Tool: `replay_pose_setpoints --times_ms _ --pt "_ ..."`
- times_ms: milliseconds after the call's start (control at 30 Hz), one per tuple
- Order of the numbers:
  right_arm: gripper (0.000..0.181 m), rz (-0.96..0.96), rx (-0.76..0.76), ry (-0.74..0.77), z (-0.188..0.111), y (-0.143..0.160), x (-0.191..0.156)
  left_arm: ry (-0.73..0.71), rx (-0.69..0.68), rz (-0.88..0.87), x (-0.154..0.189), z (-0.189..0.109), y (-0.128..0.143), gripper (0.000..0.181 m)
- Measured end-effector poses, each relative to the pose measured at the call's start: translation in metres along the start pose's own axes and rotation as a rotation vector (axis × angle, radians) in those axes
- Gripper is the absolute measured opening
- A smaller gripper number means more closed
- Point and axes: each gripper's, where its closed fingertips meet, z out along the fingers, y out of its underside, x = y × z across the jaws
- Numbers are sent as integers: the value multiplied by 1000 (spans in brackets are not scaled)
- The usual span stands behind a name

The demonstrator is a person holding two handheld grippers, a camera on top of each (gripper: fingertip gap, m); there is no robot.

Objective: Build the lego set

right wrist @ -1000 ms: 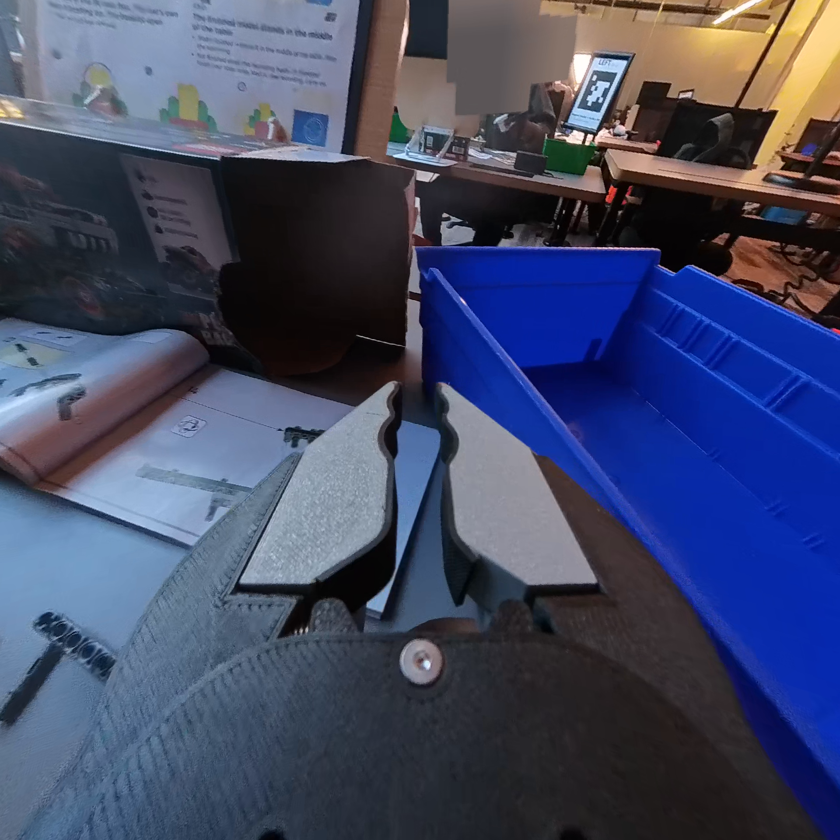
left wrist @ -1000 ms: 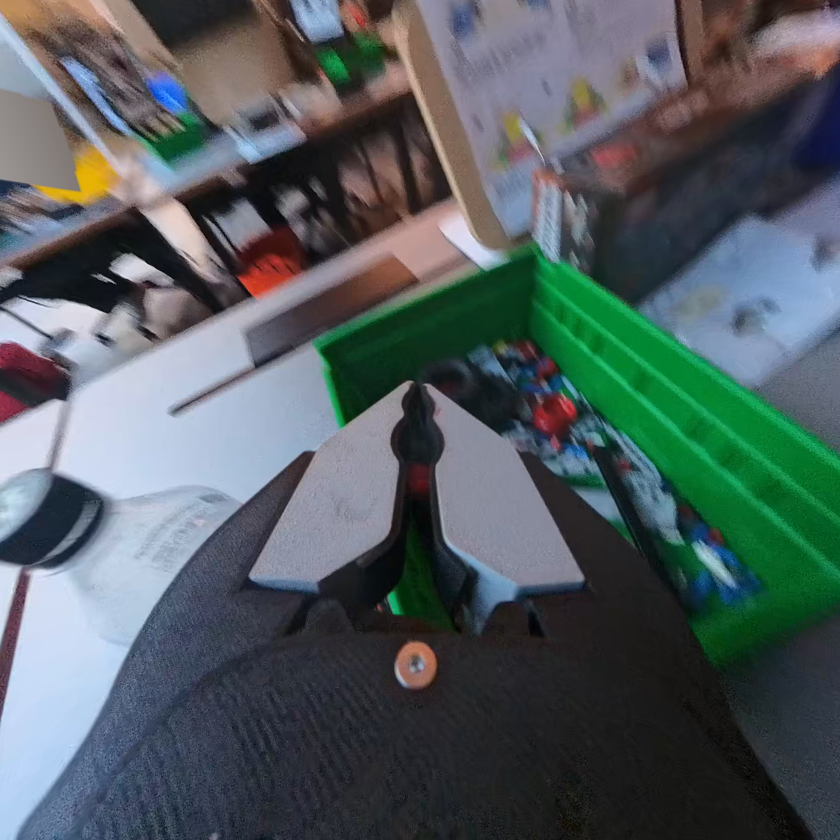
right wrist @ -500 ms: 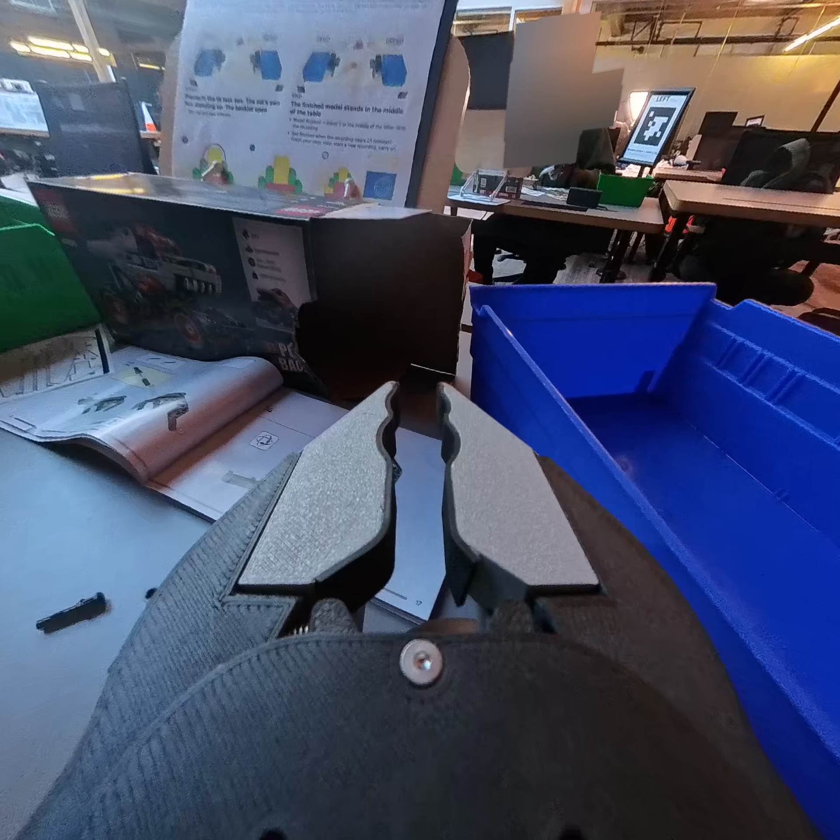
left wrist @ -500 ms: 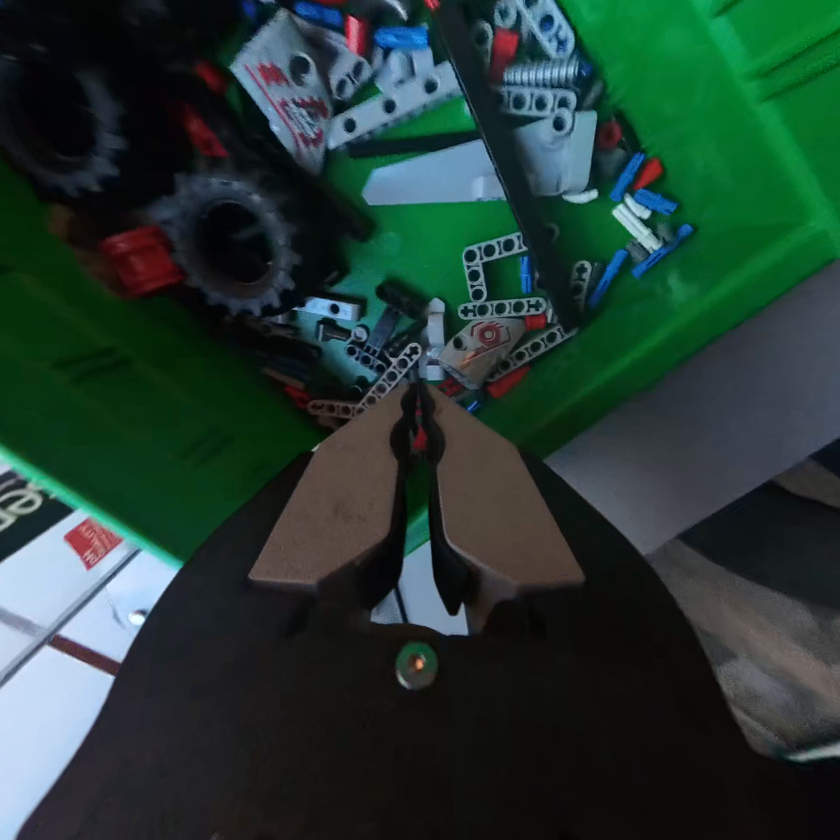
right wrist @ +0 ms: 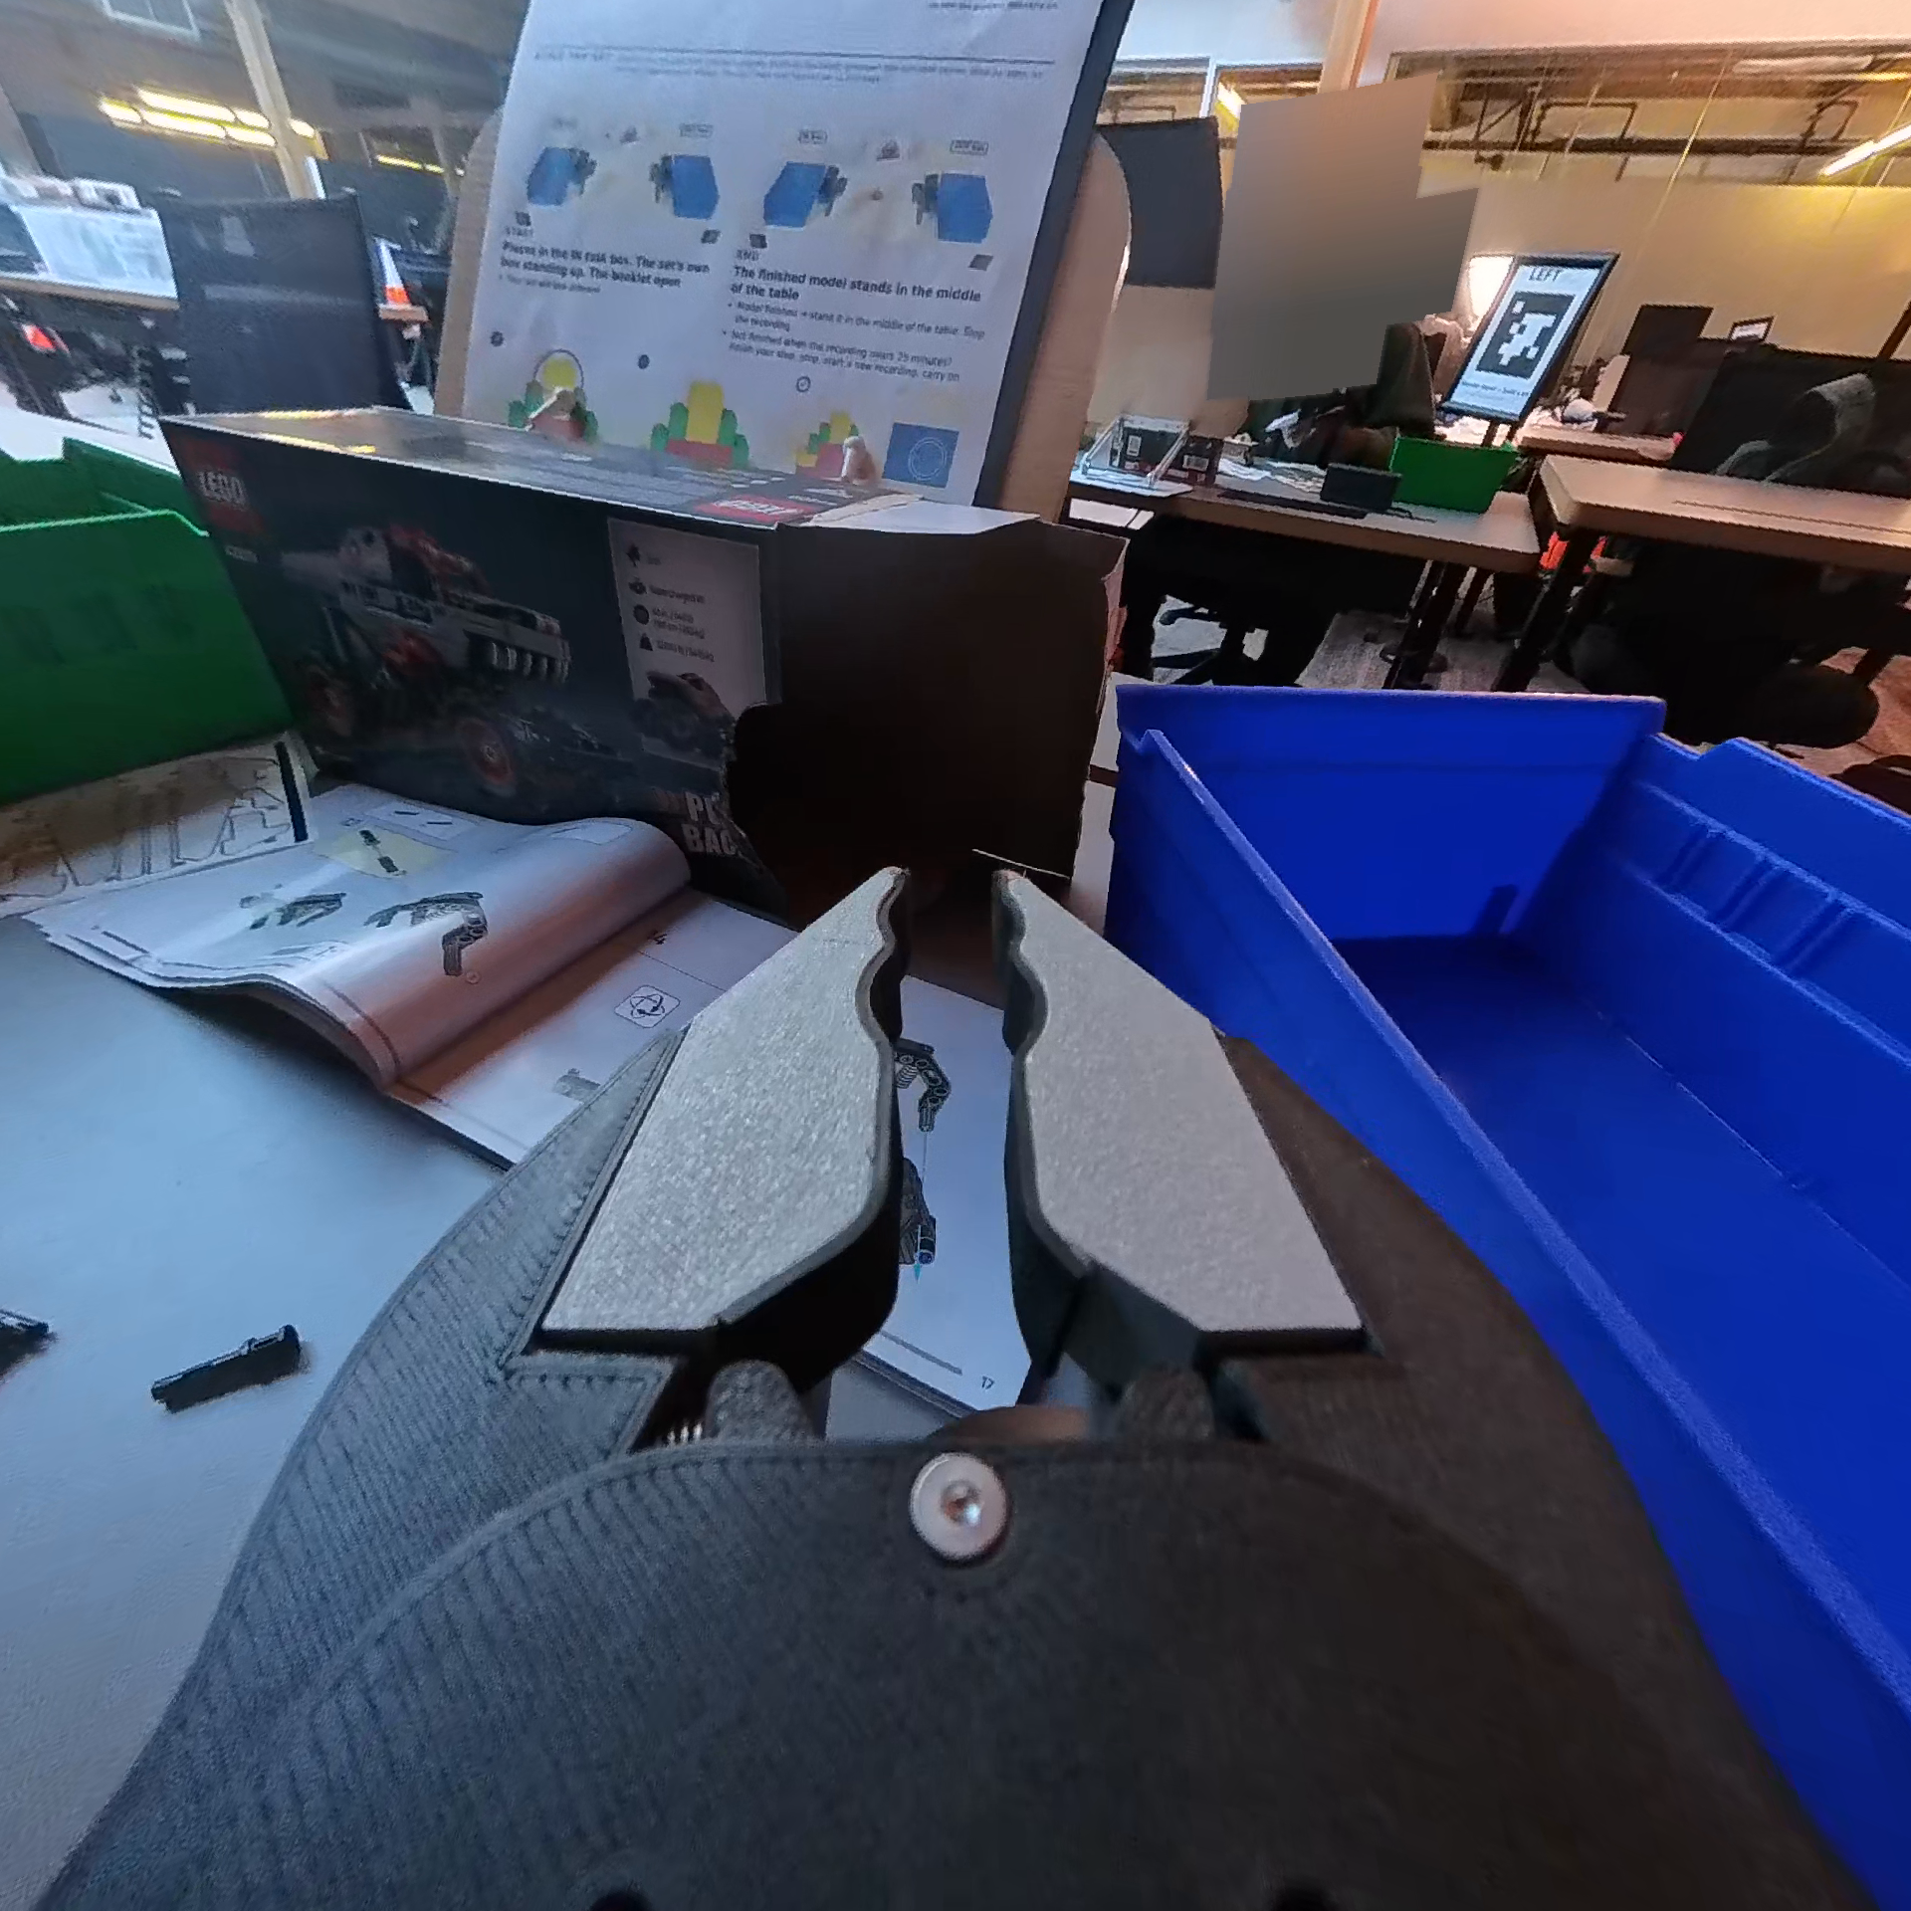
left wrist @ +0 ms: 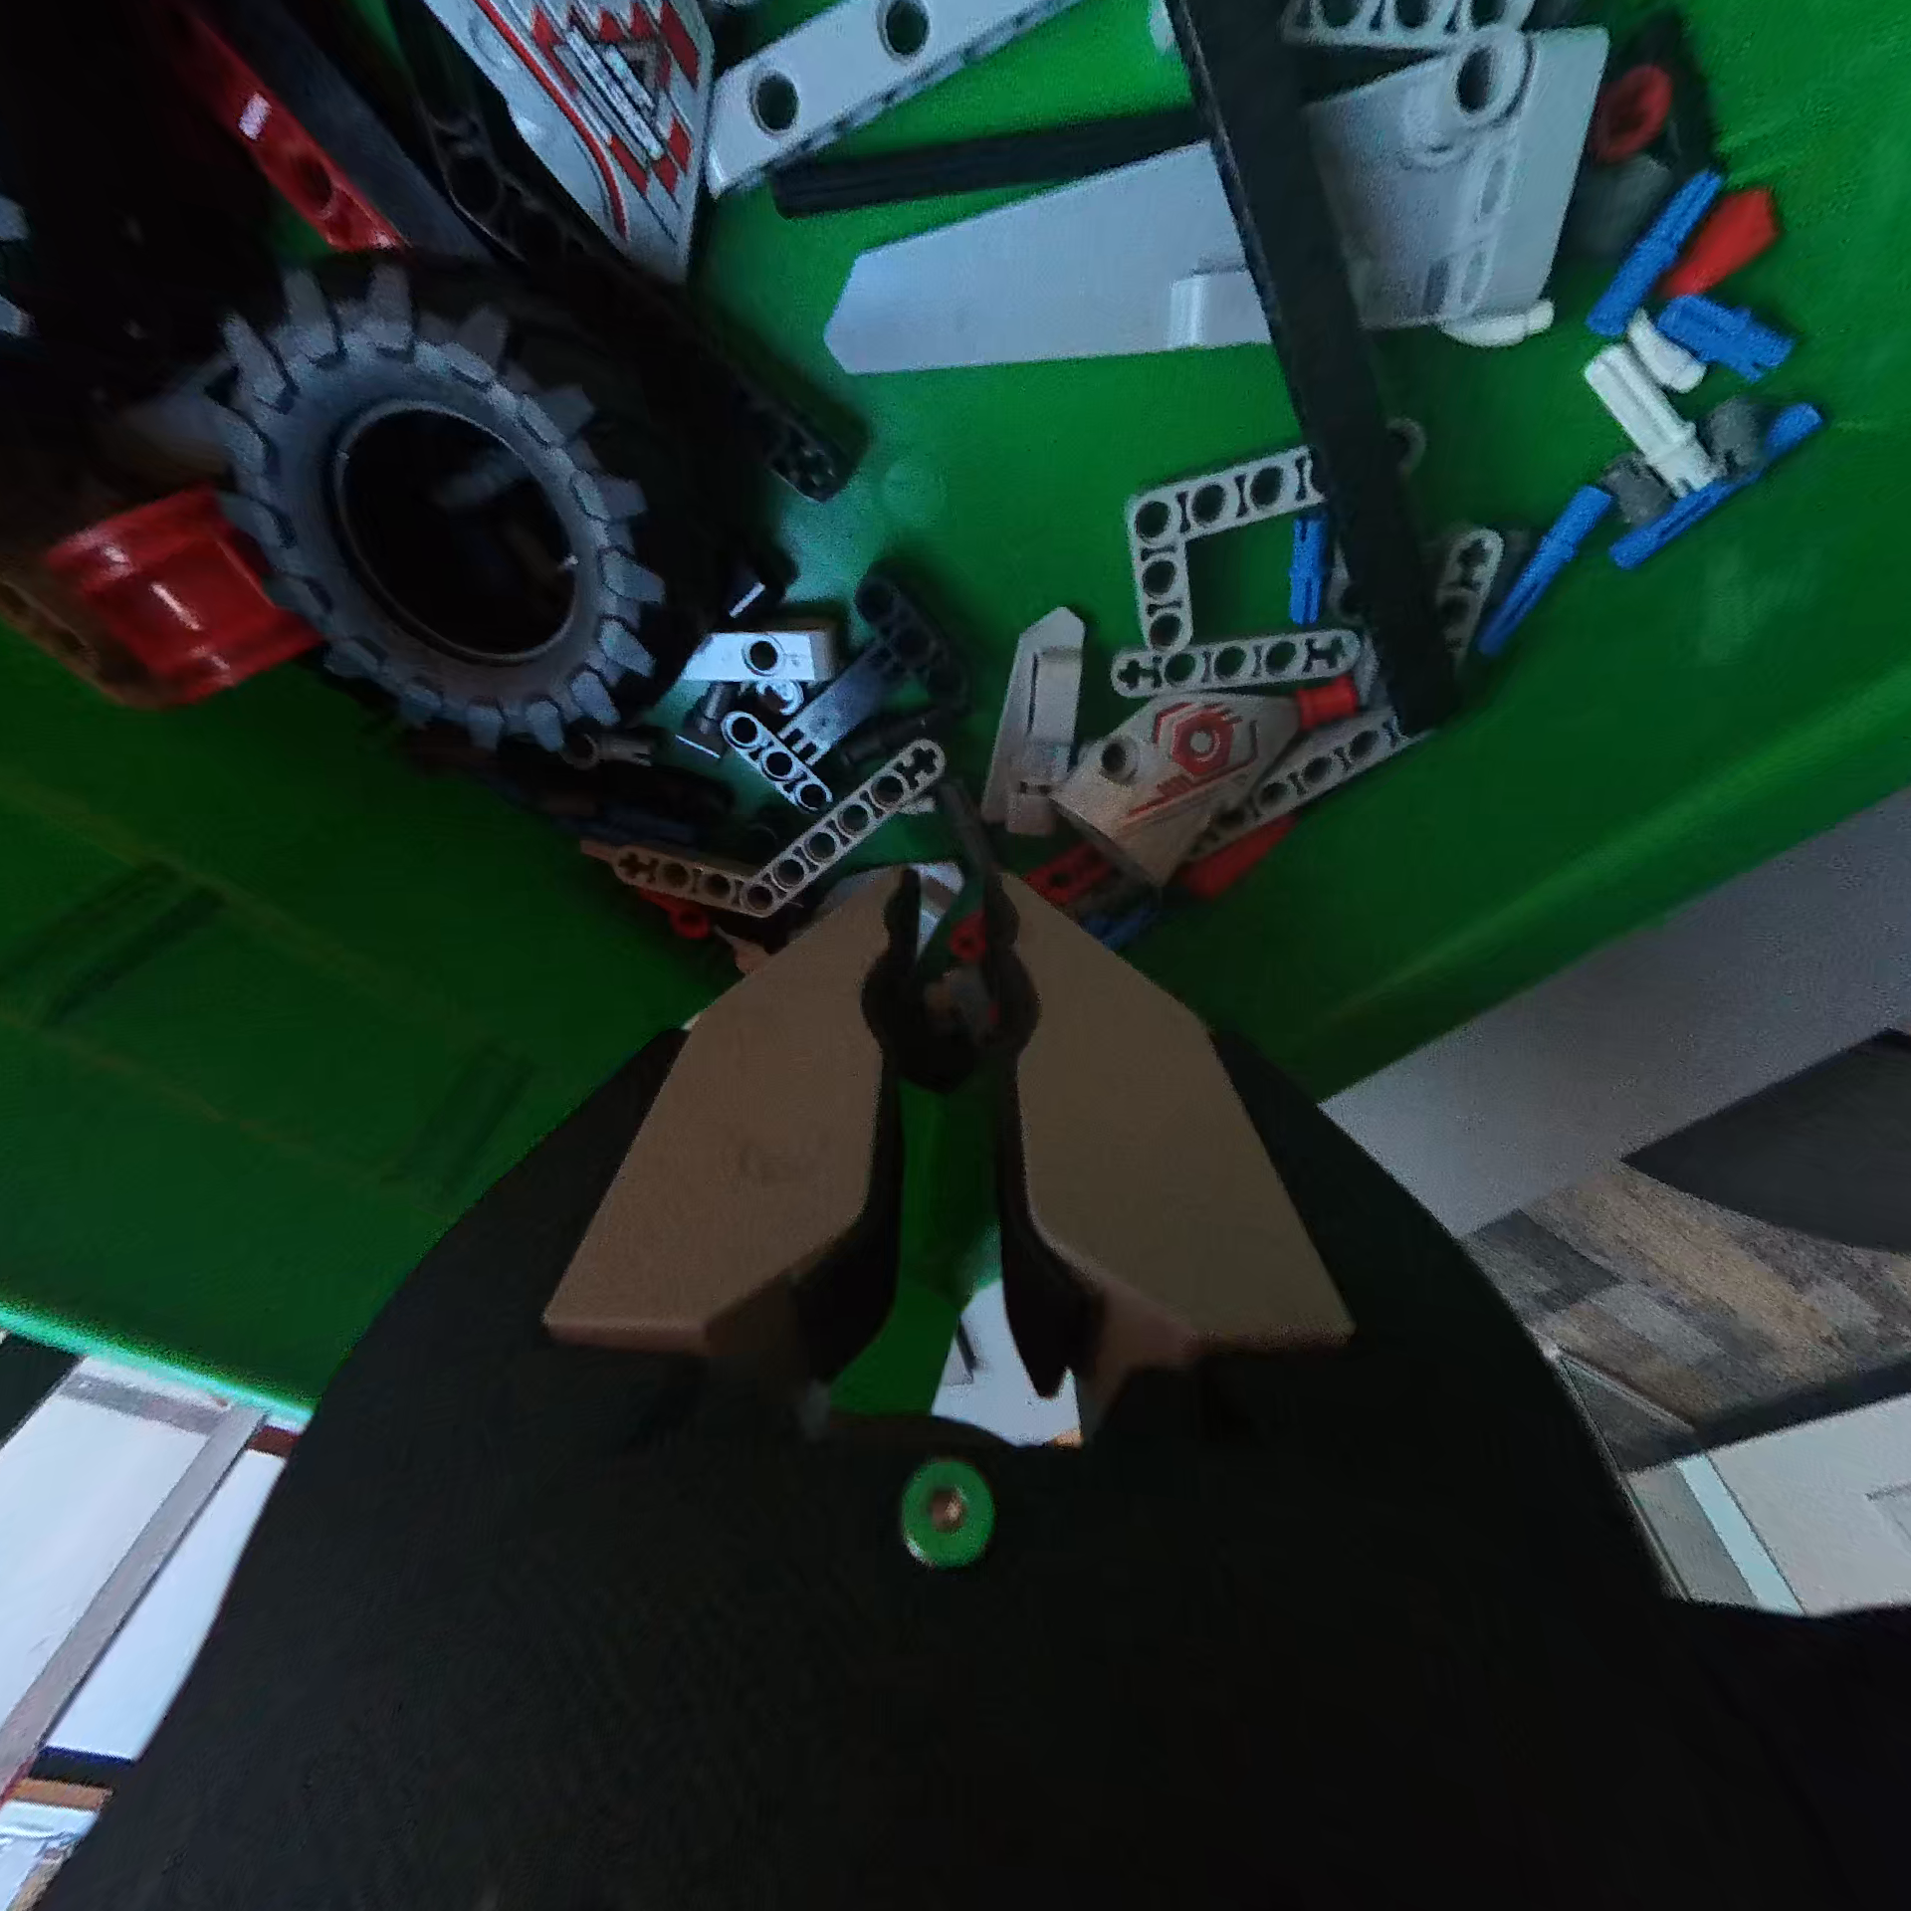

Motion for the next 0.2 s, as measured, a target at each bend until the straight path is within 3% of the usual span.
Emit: replay_pose_setpoints --times_ms 33,200 --pt "12 0 0 1 0 0 0 18 -10 3 3 1 3 12" --pt "11 3 6 3 -1 -1 1 17 -12 16 6 1 7 20"
